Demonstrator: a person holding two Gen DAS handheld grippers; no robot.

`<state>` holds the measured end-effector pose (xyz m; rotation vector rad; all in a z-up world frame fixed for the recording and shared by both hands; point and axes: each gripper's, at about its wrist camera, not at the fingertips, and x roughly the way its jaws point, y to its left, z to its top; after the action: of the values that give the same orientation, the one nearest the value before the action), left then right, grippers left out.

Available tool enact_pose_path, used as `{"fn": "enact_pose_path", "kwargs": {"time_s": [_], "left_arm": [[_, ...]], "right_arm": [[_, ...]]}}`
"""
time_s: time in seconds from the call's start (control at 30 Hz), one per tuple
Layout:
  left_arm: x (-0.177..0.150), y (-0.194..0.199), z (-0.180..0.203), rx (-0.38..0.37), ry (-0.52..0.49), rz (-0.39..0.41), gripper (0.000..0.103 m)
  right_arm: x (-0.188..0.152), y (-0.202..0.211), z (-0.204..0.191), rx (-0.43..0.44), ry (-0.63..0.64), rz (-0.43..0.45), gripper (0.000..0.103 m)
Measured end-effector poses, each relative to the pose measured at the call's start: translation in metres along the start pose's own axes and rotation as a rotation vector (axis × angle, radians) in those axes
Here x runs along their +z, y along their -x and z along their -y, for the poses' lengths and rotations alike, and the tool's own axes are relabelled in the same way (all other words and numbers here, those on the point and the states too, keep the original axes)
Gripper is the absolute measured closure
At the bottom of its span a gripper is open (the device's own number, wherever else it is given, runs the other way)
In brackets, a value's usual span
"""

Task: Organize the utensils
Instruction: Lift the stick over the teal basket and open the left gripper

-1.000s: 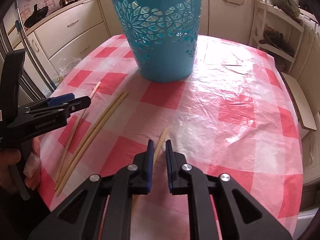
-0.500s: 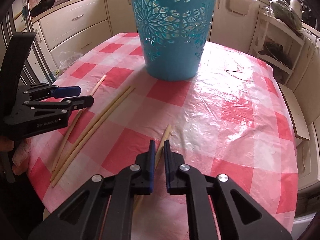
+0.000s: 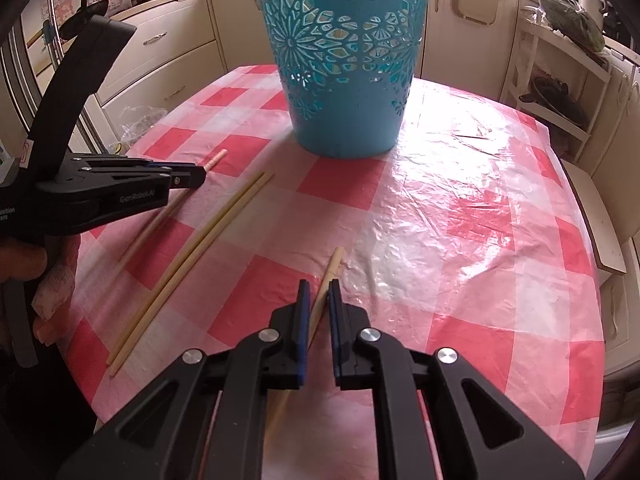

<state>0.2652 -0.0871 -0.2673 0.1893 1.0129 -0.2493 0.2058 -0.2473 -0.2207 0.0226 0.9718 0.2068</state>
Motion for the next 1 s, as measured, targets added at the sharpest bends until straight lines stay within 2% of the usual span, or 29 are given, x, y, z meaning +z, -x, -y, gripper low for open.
{"fn": "enact_pose_path", "kwargs": {"time_s": [0.23, 0.4, 0.5, 0.63, 0.77, 0.93, 1.0], "left_arm": [[-0.012, 0.012, -0.018, -0.098, 0.110, 0.046, 0.098], [-0.001, 0.064, -0.040, -0.240, 0.236, 0.215, 0.098], [0.014, 0.099, -0.044, -0.299, 0.256, 0.330, 0.098], [0.043, 0.135, -0.043, -0.367, 0.274, 0.468, 0.098], [0.079, 0.156, -0.035, -0.415, 0.279, 0.569, 0.098], [0.129, 0.173, -0.023, -0.391, 0.299, 0.705, 0.098], [0.148, 0.172, -0.016, -0.379, 0.312, 0.736, 0.098]], "right_arm": [[0.000, 0.000, -0.001, -0.005, -0.007, 0.005, 0.092], [-0.001, -0.001, -0.005, -0.003, 0.003, 0.018, 0.080], [-0.001, -0.002, -0.012, -0.013, 0.030, 0.025, 0.070], [0.000, -0.003, -0.013, -0.016, 0.028, 0.027, 0.068], [0.000, -0.004, -0.013, -0.018, 0.033, 0.028, 0.067], [-0.001, -0.004, -0.016, -0.015, 0.044, 0.029, 0.063], [0.000, -0.005, -0.015, -0.005, 0.040, 0.030, 0.061]]}}
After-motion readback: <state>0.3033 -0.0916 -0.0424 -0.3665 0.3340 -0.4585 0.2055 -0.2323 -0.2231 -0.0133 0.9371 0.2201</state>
